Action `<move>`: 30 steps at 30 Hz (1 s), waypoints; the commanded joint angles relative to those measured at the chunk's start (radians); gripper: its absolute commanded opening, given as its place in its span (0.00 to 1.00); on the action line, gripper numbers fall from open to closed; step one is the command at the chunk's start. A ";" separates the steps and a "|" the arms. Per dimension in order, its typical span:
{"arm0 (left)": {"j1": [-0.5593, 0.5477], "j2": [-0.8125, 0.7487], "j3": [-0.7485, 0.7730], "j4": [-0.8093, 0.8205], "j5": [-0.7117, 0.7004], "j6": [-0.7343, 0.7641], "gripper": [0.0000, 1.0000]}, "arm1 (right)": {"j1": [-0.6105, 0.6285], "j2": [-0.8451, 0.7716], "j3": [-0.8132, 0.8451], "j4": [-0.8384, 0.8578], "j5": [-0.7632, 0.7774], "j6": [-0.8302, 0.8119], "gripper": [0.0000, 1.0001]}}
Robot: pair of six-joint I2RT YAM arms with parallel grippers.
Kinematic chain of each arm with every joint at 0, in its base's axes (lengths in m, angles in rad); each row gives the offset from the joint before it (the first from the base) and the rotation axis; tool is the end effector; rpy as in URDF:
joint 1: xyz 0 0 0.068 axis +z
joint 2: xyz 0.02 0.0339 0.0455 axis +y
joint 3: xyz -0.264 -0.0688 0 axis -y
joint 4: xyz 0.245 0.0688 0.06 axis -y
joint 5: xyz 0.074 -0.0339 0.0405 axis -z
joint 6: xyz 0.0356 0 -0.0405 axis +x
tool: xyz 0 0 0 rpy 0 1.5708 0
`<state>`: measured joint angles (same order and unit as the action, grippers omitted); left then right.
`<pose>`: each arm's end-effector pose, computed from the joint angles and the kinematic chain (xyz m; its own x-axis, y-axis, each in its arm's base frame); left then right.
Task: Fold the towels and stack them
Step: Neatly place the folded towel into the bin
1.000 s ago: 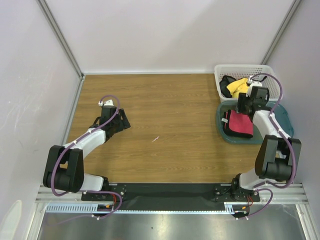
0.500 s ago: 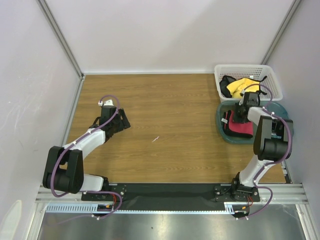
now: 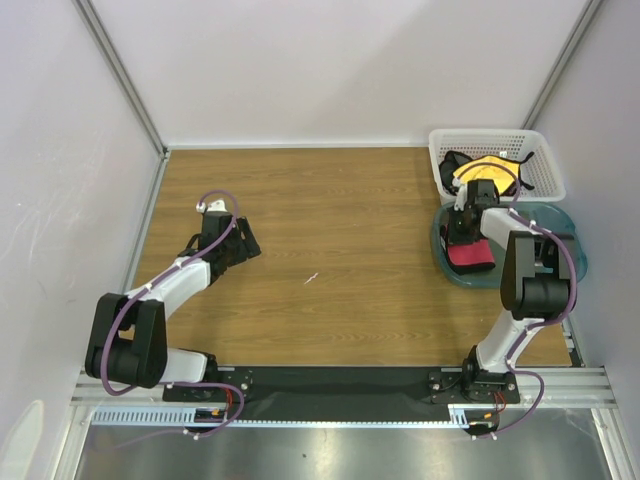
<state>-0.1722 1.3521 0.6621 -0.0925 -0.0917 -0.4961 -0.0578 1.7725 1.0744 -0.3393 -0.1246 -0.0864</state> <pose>0.2641 -0.0426 0.1844 -0.6617 -0.3660 -0.6544 -0.2368 0.9301 -0.2808 0.3544 -0.0161 0.1665 -0.8559 -0.0362 -0.5158 -0.0799 0.9948 0.0627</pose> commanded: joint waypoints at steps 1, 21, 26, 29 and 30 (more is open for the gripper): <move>0.005 -0.016 0.017 0.004 0.010 0.005 0.77 | 0.036 0.014 0.025 -0.171 0.011 -0.044 0.02; 0.007 -0.025 0.037 0.005 0.030 0.016 0.77 | -0.017 -0.033 0.059 -0.164 0.175 0.099 0.16; 0.005 -0.068 0.062 0.010 0.061 0.031 0.79 | 0.009 -0.148 0.165 -0.213 0.261 0.089 0.30; 0.005 -0.100 0.099 0.007 0.075 0.048 0.82 | 0.009 -0.254 0.226 -0.196 0.290 0.089 0.56; 0.005 -0.108 0.112 0.002 0.076 0.053 0.82 | 0.009 -0.278 0.239 -0.185 0.296 0.089 0.65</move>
<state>-0.1722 1.3029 0.6937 -0.1112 -0.0429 -0.4778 -0.0475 1.6295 1.2098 -0.5594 0.1127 0.0036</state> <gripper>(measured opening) 0.817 0.572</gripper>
